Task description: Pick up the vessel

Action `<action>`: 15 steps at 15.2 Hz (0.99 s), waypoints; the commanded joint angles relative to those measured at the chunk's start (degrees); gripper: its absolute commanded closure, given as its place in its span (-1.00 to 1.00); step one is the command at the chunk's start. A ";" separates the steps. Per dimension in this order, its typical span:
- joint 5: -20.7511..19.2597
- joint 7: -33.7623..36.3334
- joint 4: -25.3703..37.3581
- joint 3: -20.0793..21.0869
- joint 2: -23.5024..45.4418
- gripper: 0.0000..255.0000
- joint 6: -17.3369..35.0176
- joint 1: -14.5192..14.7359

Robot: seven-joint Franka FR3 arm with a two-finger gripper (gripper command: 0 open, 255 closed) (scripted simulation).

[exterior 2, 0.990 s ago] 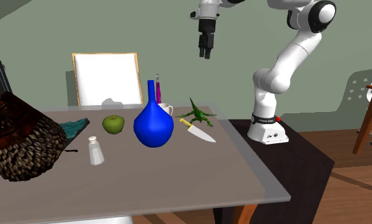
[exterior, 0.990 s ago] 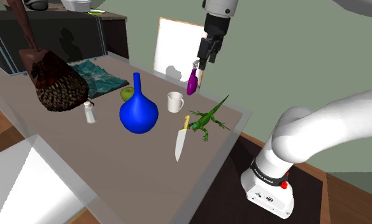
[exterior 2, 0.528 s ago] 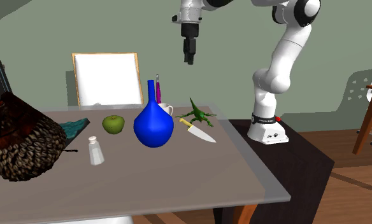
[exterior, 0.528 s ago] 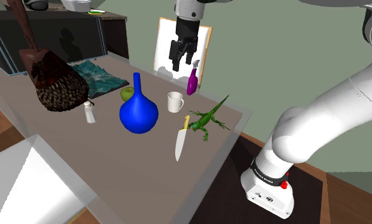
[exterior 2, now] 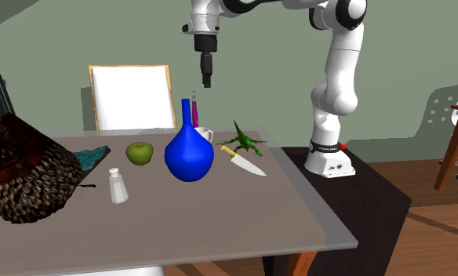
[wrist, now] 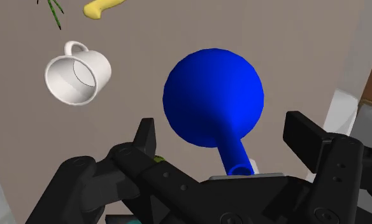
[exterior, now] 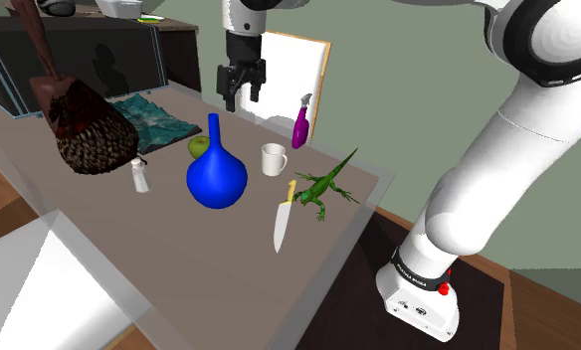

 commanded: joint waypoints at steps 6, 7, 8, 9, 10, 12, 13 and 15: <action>-3.06 4.38 16.09 1.75 15.36 -1.00 -1.80 2.04; -3.04 4.37 15.24 1.73 15.30 -1.00 -1.01 2.03; -3.03 4.37 14.39 1.71 15.24 -1.00 -0.21 2.01; -3.03 4.37 13.60 1.70 15.23 -1.00 0.56 1.99; -3.03 4.38 12.81 1.69 15.21 -1.00 1.34 1.97; -3.05 4.39 11.29 1.67 15.23 -1.00 2.87 1.94; -3.07 4.41 10.14 1.65 15.28 -1.00 4.07 1.93; -3.07 4.41 10.14 1.65 15.28 -1.00 4.07 1.93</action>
